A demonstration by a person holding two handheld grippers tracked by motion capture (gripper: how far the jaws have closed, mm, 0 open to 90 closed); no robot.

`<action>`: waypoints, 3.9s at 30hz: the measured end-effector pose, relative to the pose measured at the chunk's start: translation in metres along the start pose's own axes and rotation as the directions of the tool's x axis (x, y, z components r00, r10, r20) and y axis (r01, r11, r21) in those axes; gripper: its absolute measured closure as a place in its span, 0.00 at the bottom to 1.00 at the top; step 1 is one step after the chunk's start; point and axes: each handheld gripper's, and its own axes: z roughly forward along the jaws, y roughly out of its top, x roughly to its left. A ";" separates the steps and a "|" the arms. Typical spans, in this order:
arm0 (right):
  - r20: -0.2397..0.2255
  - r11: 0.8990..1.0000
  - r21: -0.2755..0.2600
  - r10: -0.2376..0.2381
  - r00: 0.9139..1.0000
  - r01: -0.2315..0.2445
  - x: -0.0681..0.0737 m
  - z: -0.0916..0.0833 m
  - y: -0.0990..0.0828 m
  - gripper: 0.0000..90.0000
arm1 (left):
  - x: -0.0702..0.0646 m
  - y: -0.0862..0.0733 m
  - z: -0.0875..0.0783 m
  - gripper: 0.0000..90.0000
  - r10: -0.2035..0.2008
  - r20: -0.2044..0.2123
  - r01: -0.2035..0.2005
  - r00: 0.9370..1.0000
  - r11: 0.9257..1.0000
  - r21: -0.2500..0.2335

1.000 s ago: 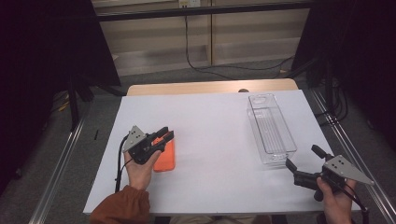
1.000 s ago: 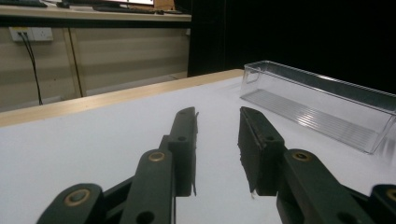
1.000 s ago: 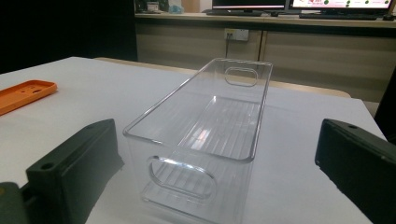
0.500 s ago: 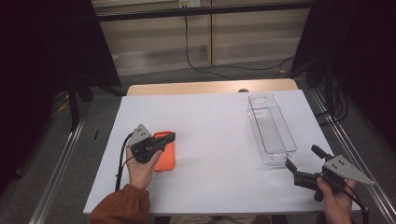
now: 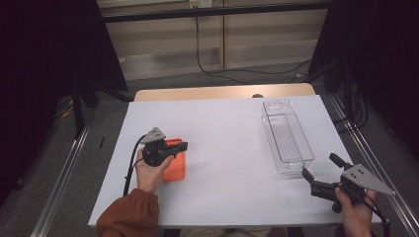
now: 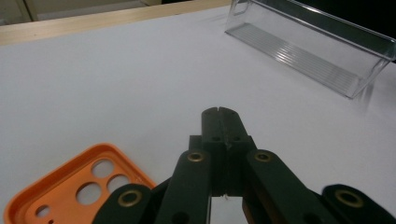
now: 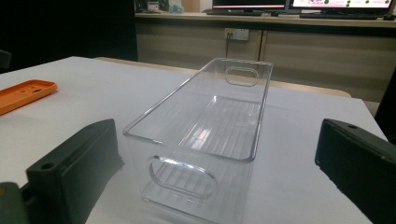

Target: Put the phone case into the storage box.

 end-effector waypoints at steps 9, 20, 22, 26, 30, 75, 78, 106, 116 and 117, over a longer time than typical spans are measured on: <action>0.000 1.000 0.002 0.001 1.000 -0.001 0.000 0.000 0.000 0.00 | -0.003 -0.005 0.005 1.00 0.018 0.009 -0.019 1.000 0.988 0.153; -0.002 1.000 0.003 0.001 1.000 -0.001 0.000 0.000 0.000 0.00 | -0.008 -0.010 0.018 1.00 -0.020 0.001 0.019 1.000 0.955 0.297; -0.003 1.000 0.003 0.000 1.000 0.000 0.000 0.000 0.000 0.00 | -0.008 -0.011 0.022 1.00 -0.033 -0.001 0.032 0.999 0.951 0.309; -0.003 1.000 0.004 -0.005 1.000 0.005 0.001 0.000 0.000 0.00 | -0.011 -0.013 0.027 1.00 -0.025 0.000 0.023 1.000 0.938 0.345; -0.003 1.000 0.004 -0.003 1.000 0.003 0.000 0.000 0.000 0.00 | -0.010 -0.014 0.029 1.00 -0.018 -0.013 0.022 1.000 0.929 0.370; -0.009 1.000 0.002 -0.008 1.000 0.008 0.001 -0.001 0.000 0.00 | -0.007 -0.025 0.019 1.00 -0.037 -0.013 0.038 0.999 0.903 0.427; -0.009 1.000 0.002 -0.009 1.000 0.009 0.001 -0.001 0.000 0.00 | -0.006 -0.025 0.018 1.00 -0.031 -0.013 0.033 0.999 0.902 0.431; -0.005 1.000 0.001 -0.005 1.000 0.005 0.001 -0.001 0.000 0.00 | -0.004 -0.030 0.008 1.00 -0.044 -0.036 0.055 0.998 0.906 0.420; -0.006 1.000 0.000 -0.004 1.000 0.004 0.001 -0.001 0.000 0.00 | -0.003 -0.033 0.003 1.00 -0.054 -0.039 0.066 0.998 0.907 0.417; -0.006 1.000 0.001 -0.003 1.000 0.003 0.001 -0.001 0.000 0.00 | -0.003 -0.033 0.003 1.00 -0.054 -0.040 0.065 0.998 0.906 0.419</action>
